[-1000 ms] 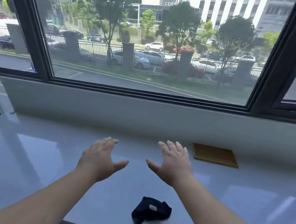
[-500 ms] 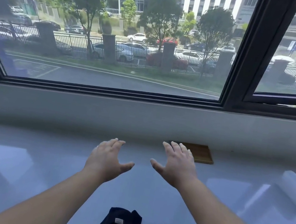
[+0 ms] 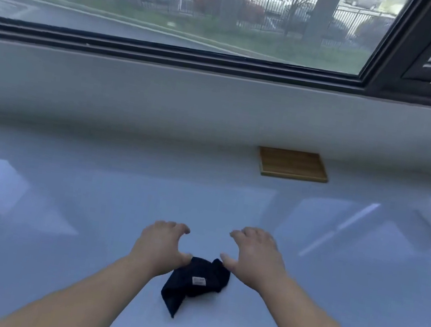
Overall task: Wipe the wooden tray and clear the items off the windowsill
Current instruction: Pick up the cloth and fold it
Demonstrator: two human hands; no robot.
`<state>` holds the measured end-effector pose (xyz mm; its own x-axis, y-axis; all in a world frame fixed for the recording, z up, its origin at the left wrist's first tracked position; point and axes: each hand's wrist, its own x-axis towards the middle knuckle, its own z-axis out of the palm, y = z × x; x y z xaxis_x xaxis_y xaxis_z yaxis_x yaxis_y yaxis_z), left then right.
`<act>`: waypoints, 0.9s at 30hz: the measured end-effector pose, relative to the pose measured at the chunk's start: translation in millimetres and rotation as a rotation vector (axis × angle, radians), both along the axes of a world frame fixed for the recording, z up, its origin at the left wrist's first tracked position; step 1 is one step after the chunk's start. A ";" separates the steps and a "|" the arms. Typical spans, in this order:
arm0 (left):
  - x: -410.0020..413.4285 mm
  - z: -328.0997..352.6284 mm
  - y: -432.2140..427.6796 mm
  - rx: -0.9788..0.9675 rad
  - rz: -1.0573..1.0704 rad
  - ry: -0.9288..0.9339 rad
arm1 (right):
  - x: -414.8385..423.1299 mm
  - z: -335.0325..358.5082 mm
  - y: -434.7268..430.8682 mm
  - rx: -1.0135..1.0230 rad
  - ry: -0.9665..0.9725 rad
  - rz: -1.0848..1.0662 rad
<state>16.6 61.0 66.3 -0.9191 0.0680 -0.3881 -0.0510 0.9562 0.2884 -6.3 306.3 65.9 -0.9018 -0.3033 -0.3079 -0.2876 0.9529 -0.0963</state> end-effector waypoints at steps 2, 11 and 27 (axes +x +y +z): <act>1.4 -17.7 -3.7 0.035 -0.069 -0.110 | 11.0 -20.0 -9.2 0.019 -0.110 0.043; -2.4 -59.0 1.5 0.154 -0.171 -0.194 | 21.5 -56.1 -32.0 -0.049 -0.124 0.078; -105.4 64.2 26.2 0.949 0.521 -0.082 | -147.3 64.6 -22.8 -1.243 -0.605 -0.496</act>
